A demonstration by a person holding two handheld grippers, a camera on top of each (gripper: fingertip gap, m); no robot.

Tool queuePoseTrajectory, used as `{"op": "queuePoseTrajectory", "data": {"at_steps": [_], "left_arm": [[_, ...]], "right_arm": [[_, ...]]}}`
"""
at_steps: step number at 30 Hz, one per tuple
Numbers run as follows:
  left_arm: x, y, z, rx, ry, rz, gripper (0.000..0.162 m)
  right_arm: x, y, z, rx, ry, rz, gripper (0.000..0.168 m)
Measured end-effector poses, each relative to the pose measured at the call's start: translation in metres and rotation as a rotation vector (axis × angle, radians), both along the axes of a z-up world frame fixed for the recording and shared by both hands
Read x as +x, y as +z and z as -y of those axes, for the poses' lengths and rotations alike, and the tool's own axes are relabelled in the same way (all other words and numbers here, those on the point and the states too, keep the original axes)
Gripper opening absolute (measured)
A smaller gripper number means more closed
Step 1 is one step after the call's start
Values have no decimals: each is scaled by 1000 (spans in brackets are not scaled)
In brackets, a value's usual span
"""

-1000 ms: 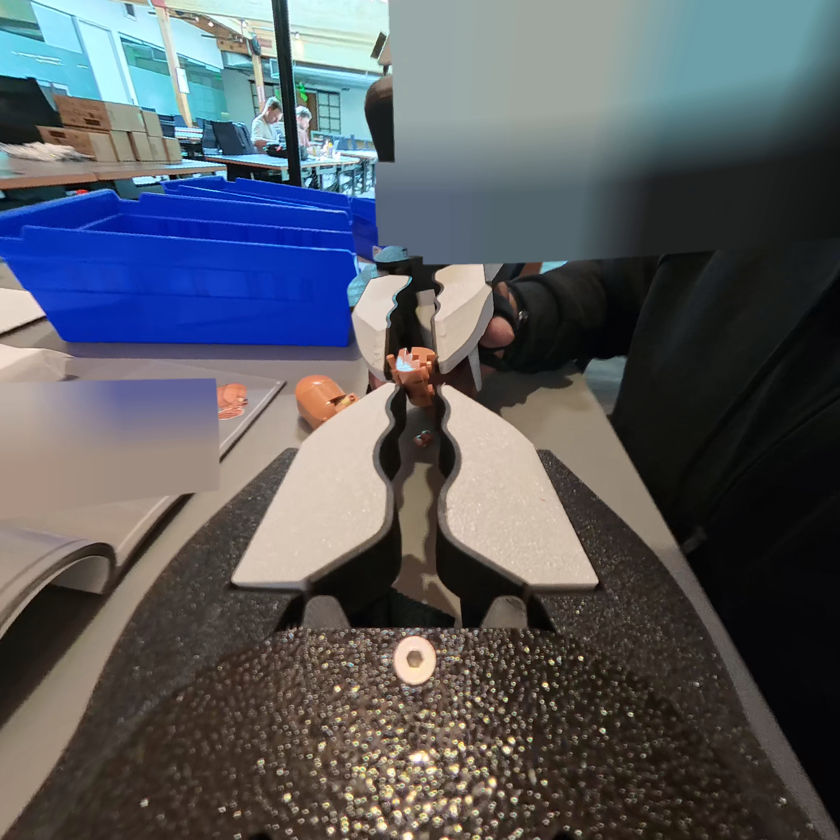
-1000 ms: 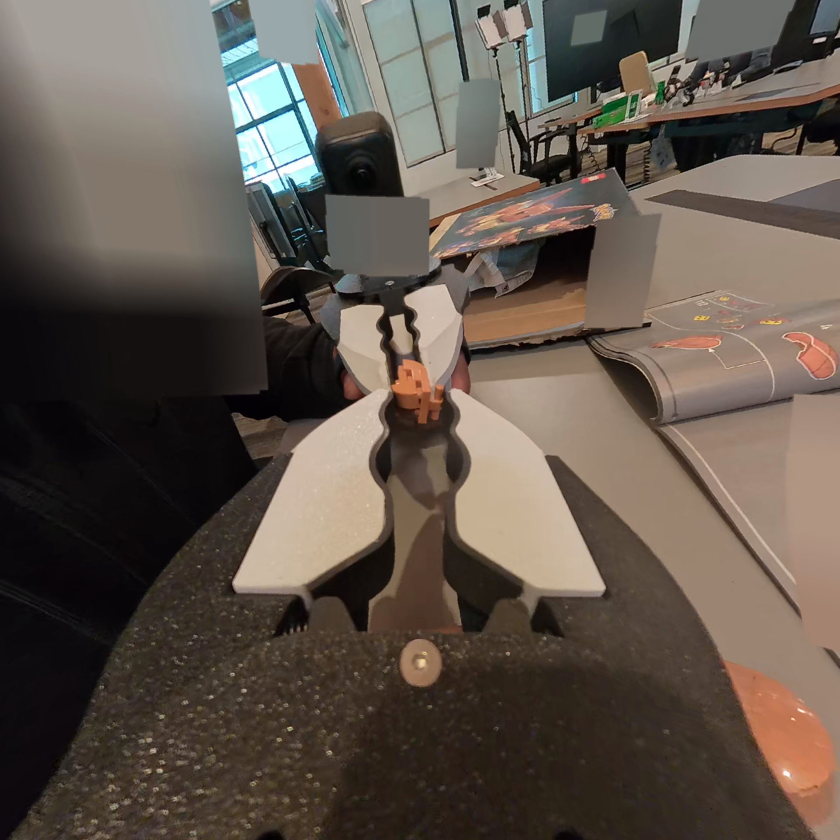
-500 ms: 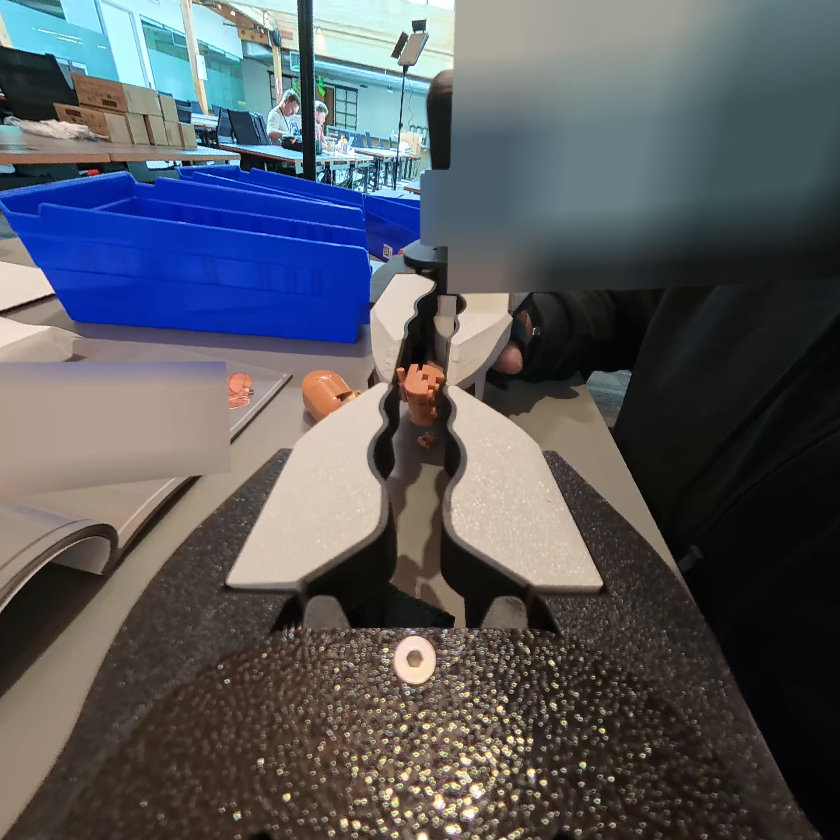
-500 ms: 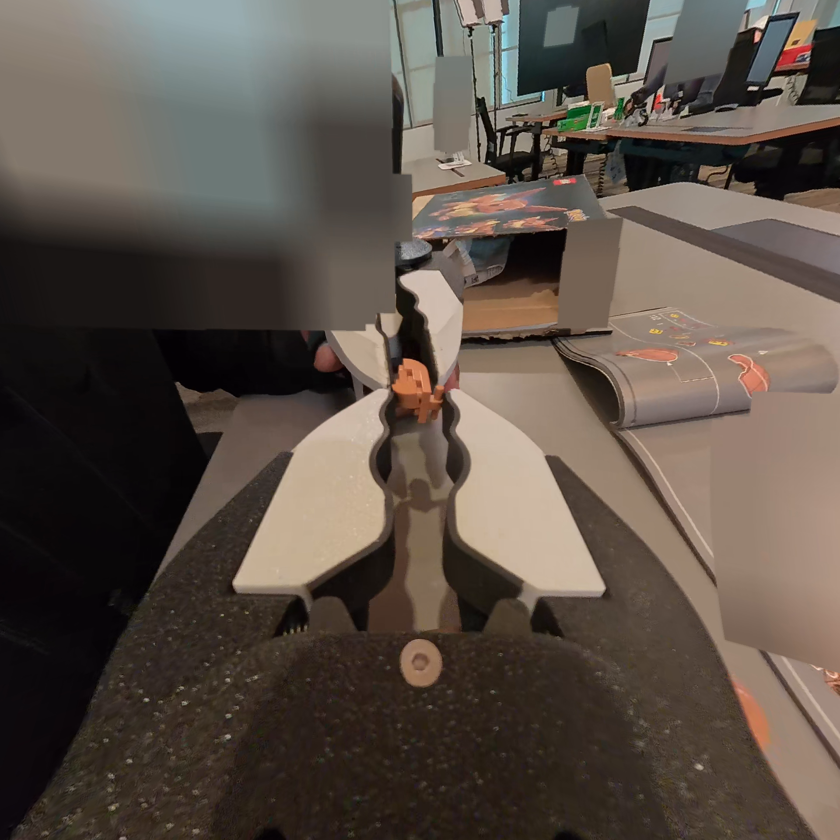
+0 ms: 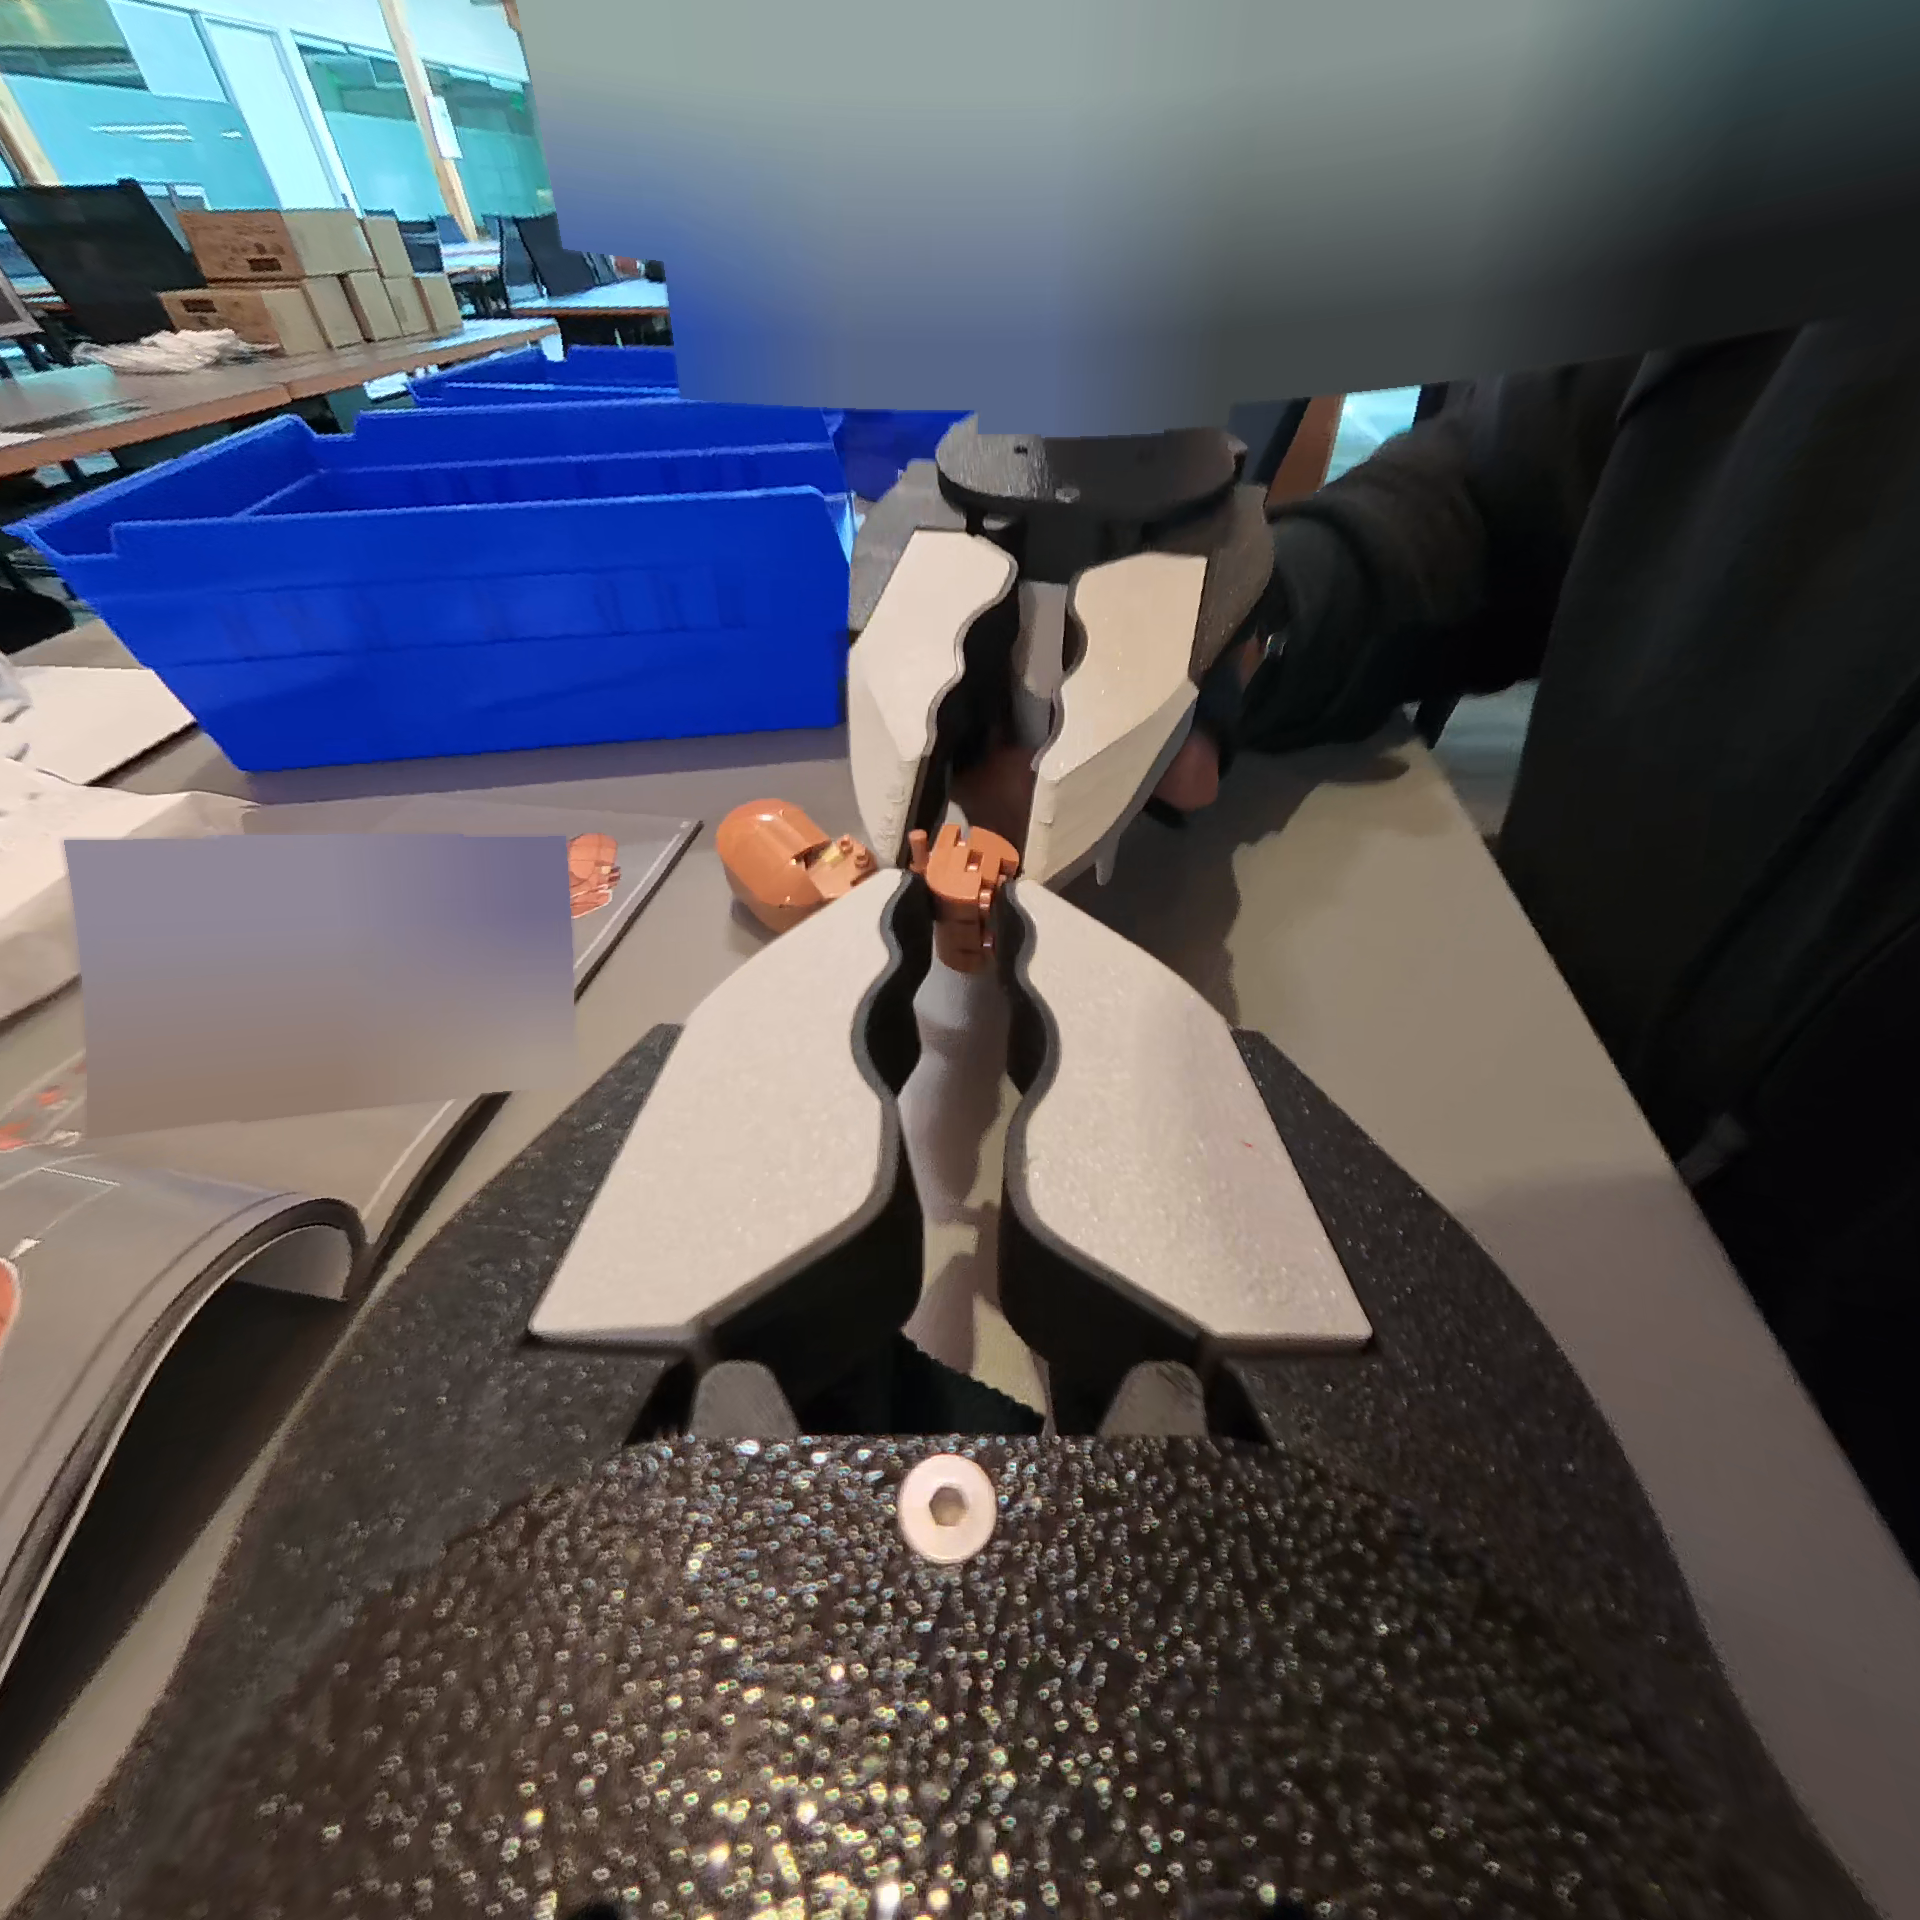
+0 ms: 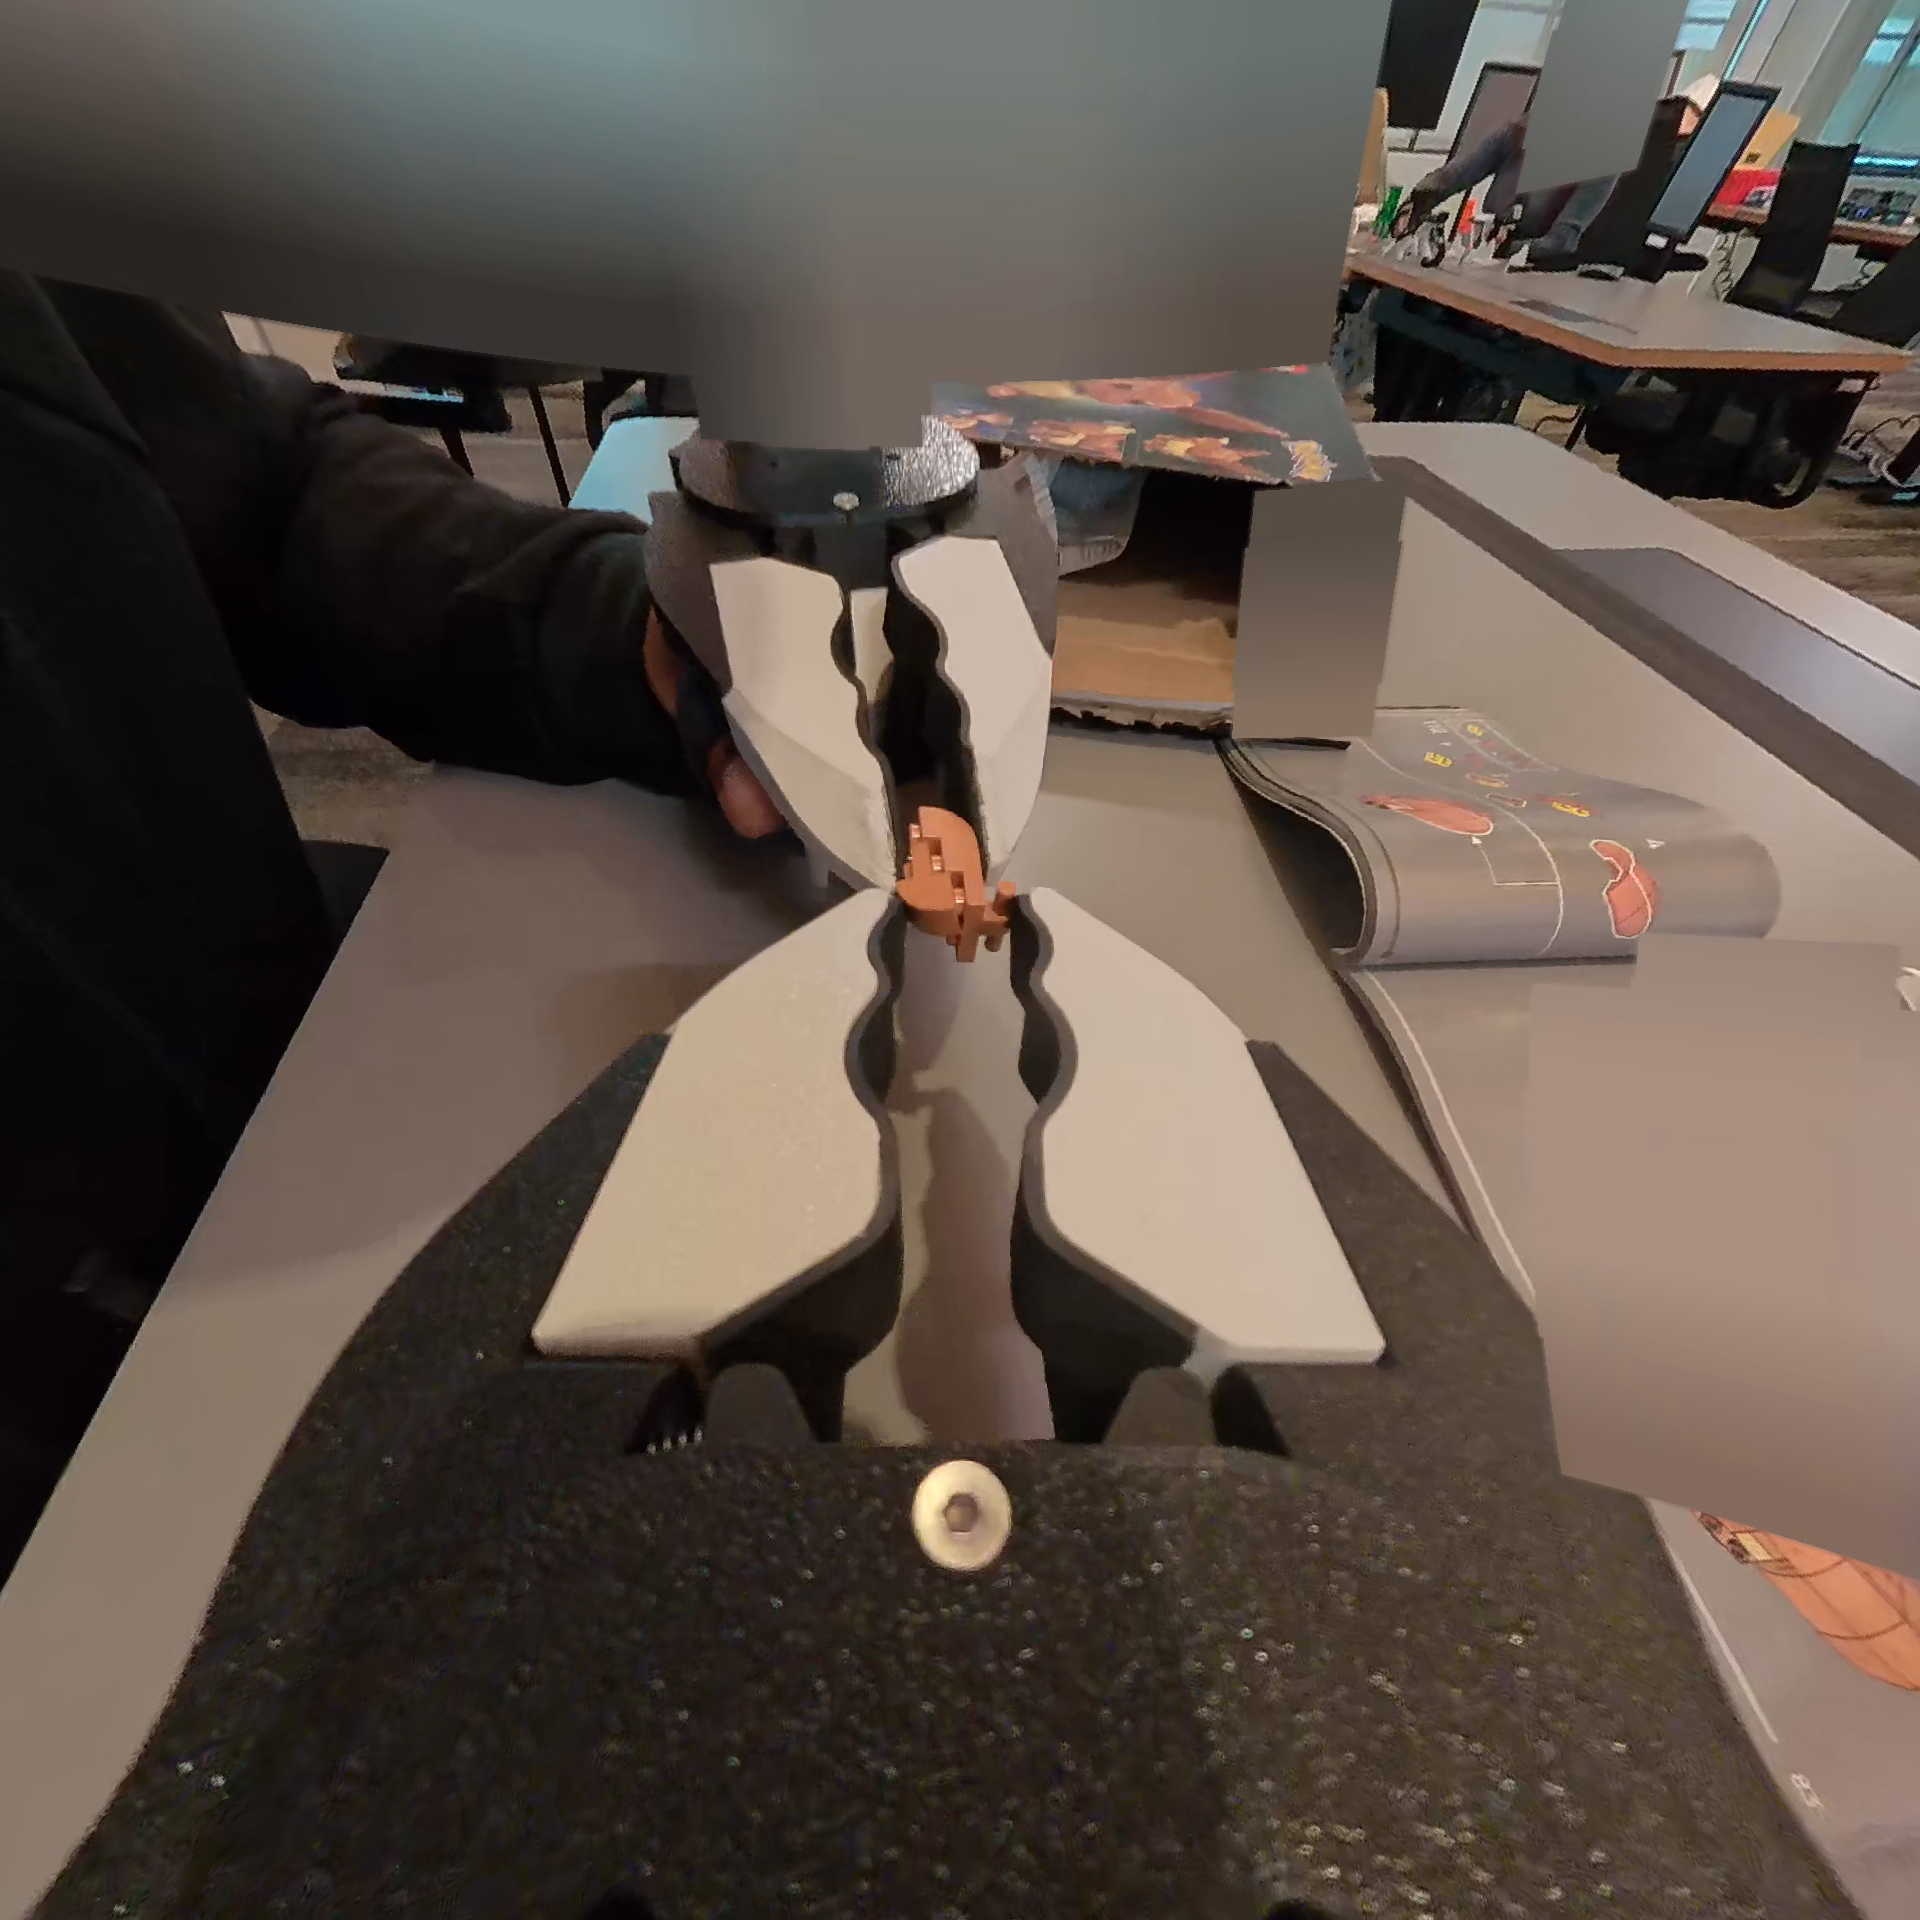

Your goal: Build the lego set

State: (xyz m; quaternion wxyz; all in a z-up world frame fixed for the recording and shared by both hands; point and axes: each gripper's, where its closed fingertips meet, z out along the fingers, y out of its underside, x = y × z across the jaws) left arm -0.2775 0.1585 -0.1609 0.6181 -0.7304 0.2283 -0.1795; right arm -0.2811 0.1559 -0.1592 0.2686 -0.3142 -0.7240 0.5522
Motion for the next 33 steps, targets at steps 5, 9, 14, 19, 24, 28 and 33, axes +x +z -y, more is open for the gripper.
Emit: {"op": "queuePoseTrajectory", "data": {"at_steps": [5,9,14,19,24,28,33], "left_arm": [[1,-7,0,-8,-3,-73,13],[2,-6,0,-5,-6,-74,13],[4,-5,1,-11,-22,-53,13],[5,-7,2,-30,-36,-45,12],[6,-10,3,-64,-52,-40,12],[7,-18,4,-121,-61,-55,13],[4,-19,0,-116,-22,-69,18]], "right_arm": [[1,-7,0,49,17,21,20],[1,-7,0,42,15,-3,20],[3,-5,2,37,25,-35,21],[4,-5,2,95,22,-75,20],[5,-8,3,172,22,-96,20],[5,-16,2,247,25,-98,20],[4,-15,0,289,10,-120,20]]}}
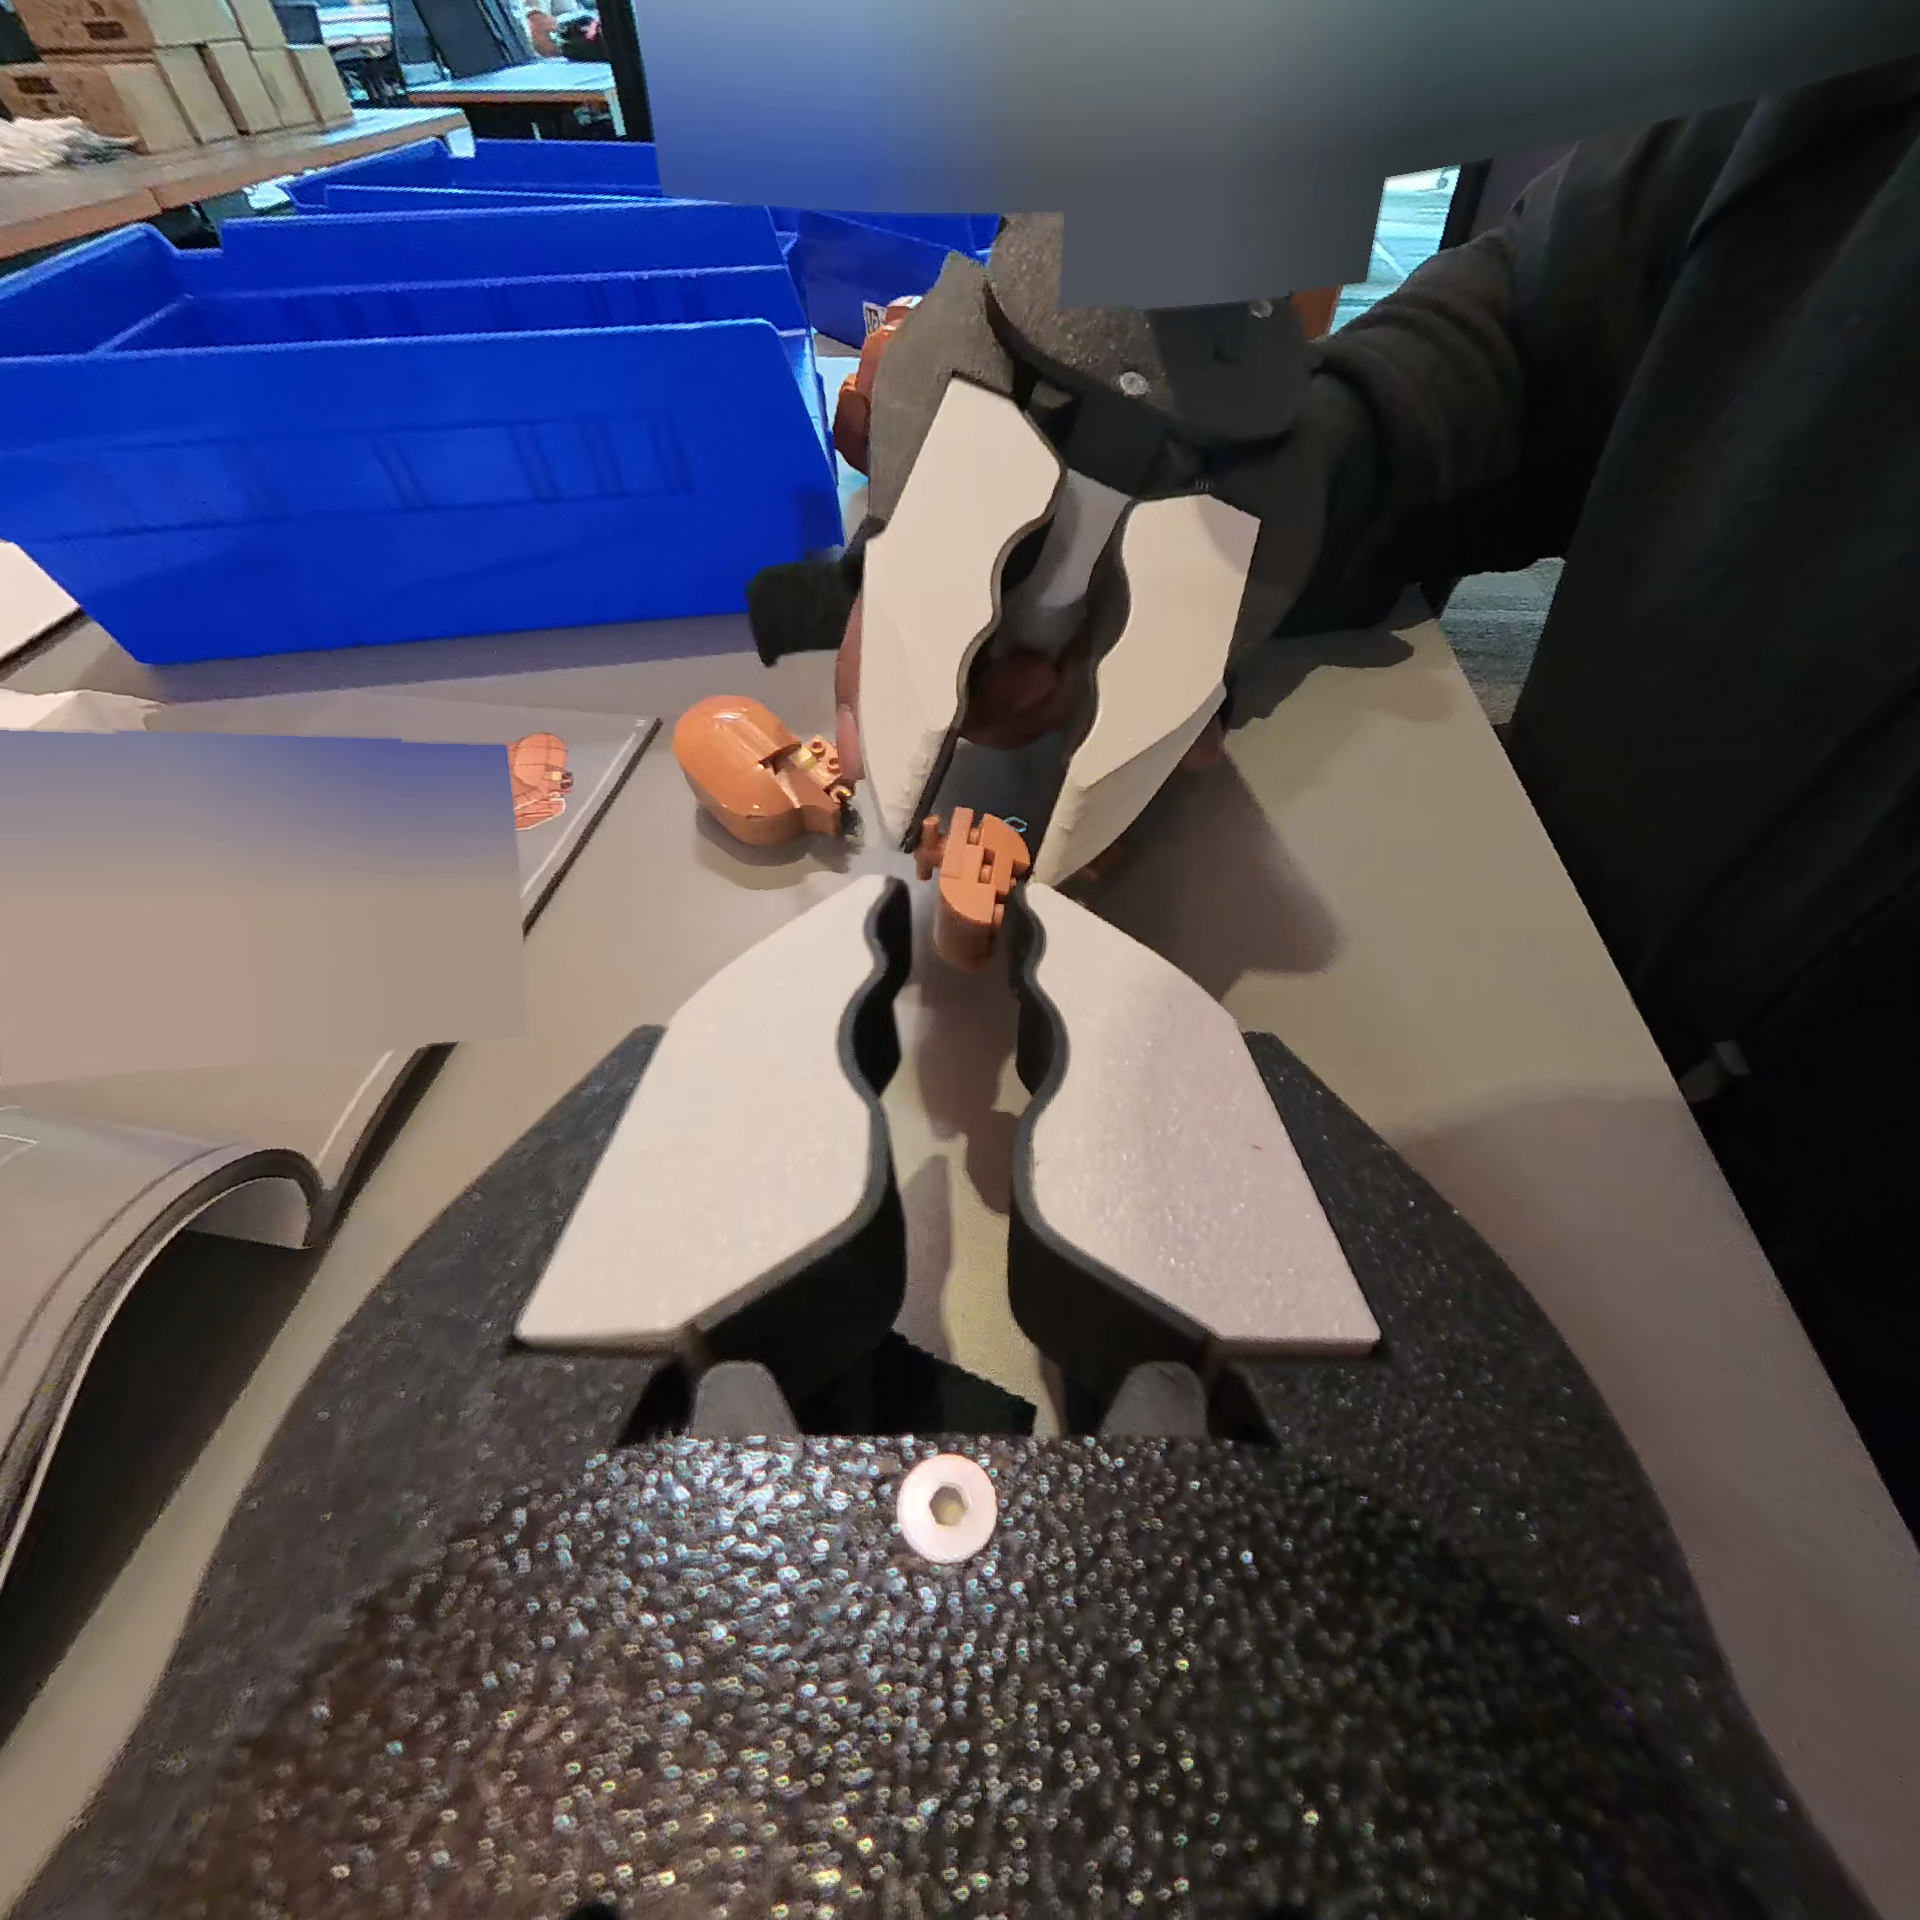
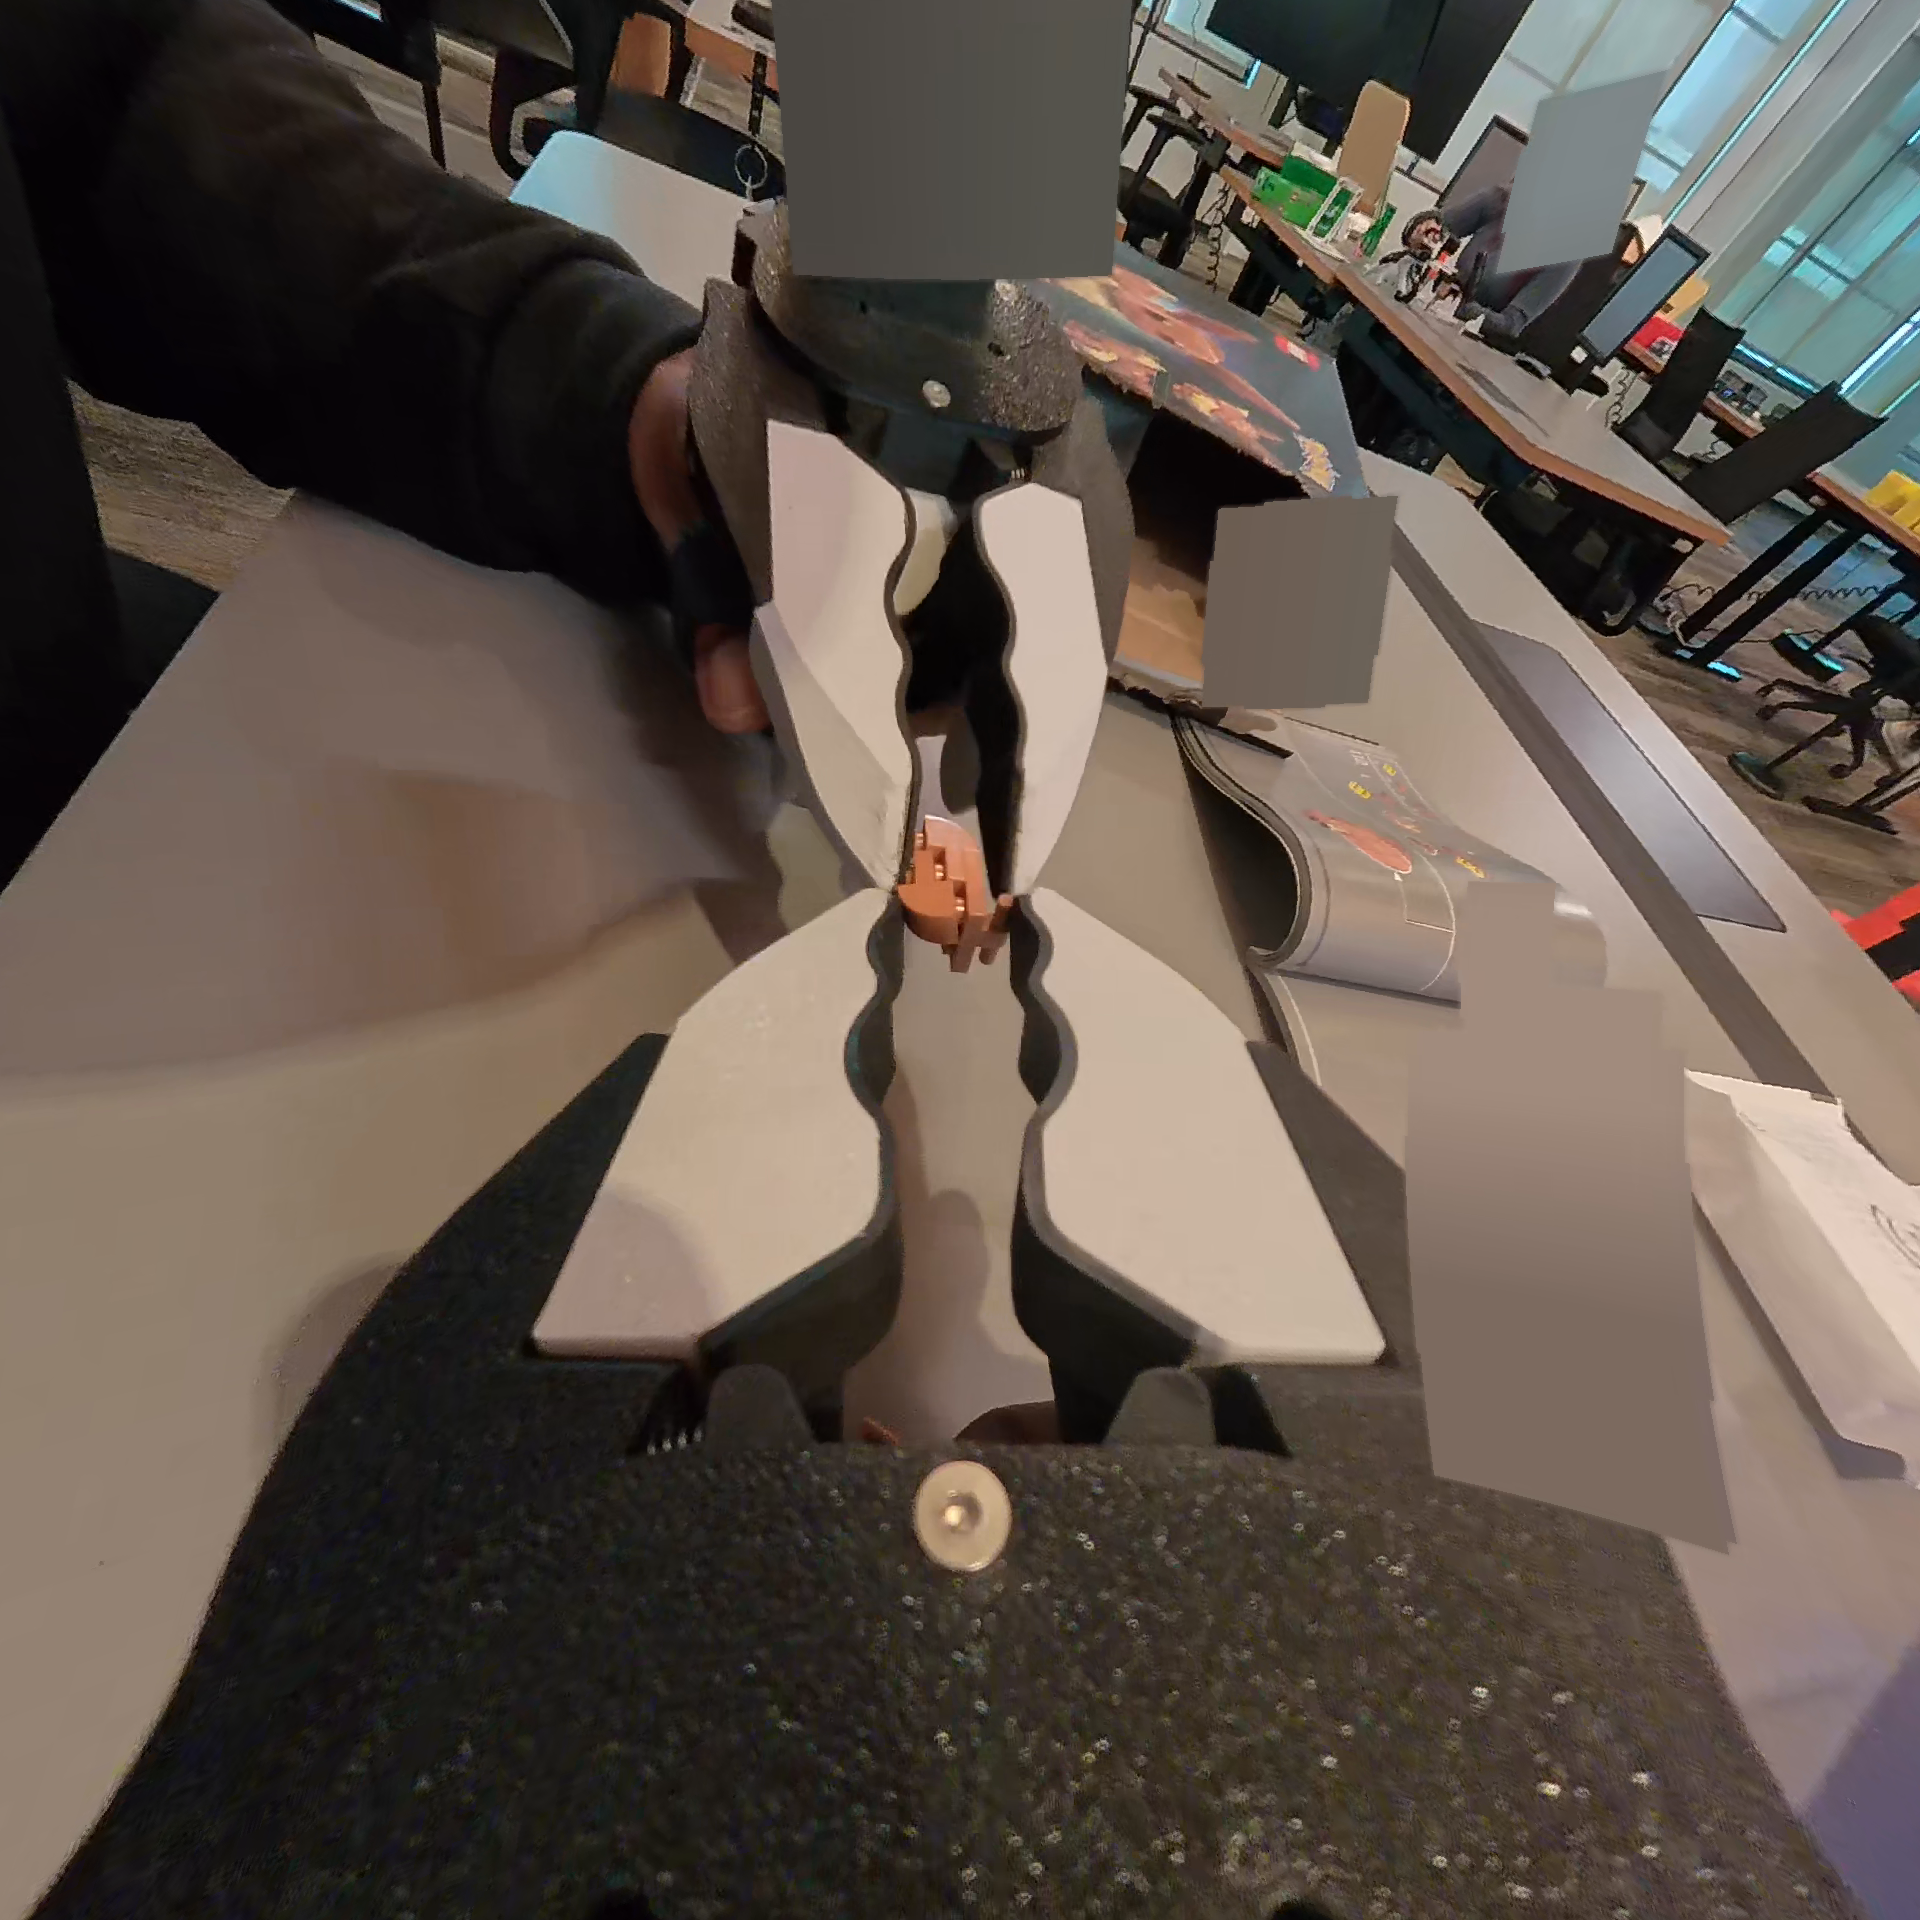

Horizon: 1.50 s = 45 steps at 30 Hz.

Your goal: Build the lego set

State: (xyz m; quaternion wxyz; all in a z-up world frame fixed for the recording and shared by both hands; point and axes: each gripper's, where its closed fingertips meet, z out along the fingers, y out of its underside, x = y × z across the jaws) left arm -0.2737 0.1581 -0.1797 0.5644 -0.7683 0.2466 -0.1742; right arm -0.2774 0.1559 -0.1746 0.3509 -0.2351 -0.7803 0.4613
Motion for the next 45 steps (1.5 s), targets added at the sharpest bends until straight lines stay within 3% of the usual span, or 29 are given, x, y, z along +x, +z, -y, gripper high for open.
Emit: {"op": "queuePoseTrajectory", "data": {"at_steps": [7,21,33,39,45], "left_arm": [[2,-1,2,95,-3,-140,13],[5,-21,5,38,-40,-292,12],[-13,-7,-1,7,51,-93,12],[-8,-10,0,-1,26,-120,13],[-7,-10,-1,-1,26,-111,13]], "right_arm": [[1,-2,1,0,12,20,20],[5,-21,5,51,45,121,19],[-5,-9,-9,13,-43,25,14],[-2,-2,-6,-95,-10,49,15],[-1,-4,-2,-79,4,53,17]]}}
